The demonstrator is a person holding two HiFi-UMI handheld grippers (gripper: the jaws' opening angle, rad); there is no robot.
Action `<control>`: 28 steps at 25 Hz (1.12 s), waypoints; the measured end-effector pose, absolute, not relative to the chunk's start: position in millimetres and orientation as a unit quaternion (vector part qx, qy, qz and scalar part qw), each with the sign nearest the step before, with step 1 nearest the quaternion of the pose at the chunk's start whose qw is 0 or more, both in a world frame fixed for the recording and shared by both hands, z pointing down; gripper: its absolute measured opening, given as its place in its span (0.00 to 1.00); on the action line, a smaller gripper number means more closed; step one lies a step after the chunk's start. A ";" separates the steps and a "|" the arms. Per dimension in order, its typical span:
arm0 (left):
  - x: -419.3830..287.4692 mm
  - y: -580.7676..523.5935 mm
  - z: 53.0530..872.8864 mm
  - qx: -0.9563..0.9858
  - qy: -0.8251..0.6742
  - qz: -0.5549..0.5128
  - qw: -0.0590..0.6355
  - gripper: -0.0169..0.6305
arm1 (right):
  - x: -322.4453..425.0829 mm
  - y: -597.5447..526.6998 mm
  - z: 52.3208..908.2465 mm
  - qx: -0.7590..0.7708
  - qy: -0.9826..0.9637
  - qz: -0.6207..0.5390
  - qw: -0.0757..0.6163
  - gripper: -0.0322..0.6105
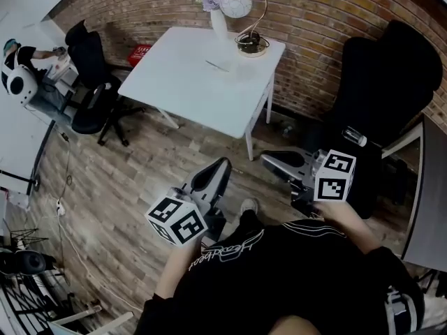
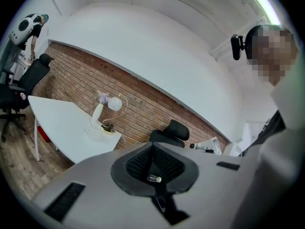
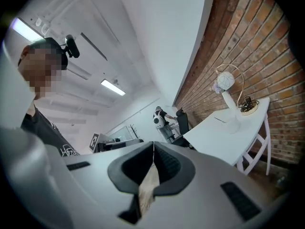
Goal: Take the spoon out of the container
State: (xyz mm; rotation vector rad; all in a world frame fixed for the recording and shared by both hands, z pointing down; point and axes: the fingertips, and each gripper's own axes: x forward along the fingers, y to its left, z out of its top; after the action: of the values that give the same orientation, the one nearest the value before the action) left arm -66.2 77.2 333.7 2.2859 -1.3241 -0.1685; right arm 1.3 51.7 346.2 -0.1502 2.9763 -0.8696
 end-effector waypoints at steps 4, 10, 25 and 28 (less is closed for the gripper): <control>-116.7 21.0 328.9 0.844 -0.472 -0.074 0.244 0.04 | -40.4 -9.0 346.2 -0.075 0.956 -0.283 0.018 0.05; -173.6 -44.3 327.8 0.852 -0.459 -0.074 0.241 0.04 | -88.4 -75.6 344.3 -0.104 0.953 -0.285 0.025 0.05; -213.2 -165.0 368.3 0.839 -0.475 -0.058 0.258 0.13 | -91.7 -174.3 373.3 -0.144 0.940 -0.307 0.032 0.05; -220.3 -194.9 377.5 0.827 -0.486 -0.065 0.275 0.21 | -92.0 -202.4 377.1 -0.144 0.938 -0.314 0.031 0.05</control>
State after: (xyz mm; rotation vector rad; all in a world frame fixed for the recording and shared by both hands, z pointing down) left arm -220.3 -194.9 377.5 2.2225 -1.3056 -0.1739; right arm -92.0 -202.4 377.1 -0.4427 2.8905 -0.9660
